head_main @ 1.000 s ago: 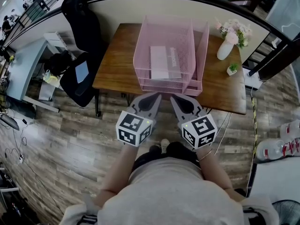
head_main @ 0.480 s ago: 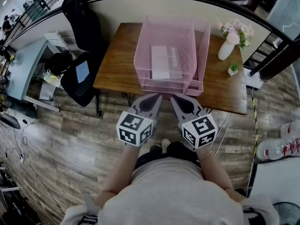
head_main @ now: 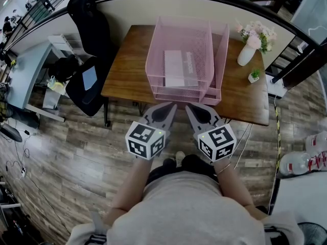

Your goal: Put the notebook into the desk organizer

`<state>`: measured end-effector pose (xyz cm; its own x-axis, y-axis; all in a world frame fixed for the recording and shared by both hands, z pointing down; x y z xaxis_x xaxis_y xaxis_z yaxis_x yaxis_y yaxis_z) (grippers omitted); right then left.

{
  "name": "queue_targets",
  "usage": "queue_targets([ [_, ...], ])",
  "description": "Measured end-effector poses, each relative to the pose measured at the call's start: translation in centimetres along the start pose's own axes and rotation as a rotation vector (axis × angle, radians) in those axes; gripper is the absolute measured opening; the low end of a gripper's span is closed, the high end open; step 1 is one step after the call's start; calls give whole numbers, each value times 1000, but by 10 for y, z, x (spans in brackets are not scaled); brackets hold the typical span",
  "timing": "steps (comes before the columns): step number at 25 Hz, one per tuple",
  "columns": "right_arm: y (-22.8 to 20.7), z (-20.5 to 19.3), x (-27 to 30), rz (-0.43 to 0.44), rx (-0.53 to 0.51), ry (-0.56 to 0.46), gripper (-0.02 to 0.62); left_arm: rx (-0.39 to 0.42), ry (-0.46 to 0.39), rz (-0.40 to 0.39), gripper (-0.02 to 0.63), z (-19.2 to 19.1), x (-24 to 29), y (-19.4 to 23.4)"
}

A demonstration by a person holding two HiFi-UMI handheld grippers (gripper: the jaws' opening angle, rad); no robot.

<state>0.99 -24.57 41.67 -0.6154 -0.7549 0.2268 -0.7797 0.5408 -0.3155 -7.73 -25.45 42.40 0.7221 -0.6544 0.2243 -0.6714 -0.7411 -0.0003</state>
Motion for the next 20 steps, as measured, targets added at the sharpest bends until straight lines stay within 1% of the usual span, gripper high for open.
queue_targets([
  [6, -5, 3, -1, -8, 0, -12, 12, 17, 2, -8, 12, -1, 3, -2],
  [20, -6, 8, 3, 2, -4, -15, 12, 14, -12, 8, 12, 1, 7, 4],
])
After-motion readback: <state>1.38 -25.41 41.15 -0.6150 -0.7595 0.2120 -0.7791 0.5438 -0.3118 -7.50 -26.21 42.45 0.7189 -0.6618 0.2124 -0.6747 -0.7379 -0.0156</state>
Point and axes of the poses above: the fingertips, and each gripper's own axes: x forward along the fingers, y to its left, z out of its top, the point moved 4 cm from there along -x, backward along the fingers, and after that the axes turned 15 degrees about x, right-handed, at the moved point
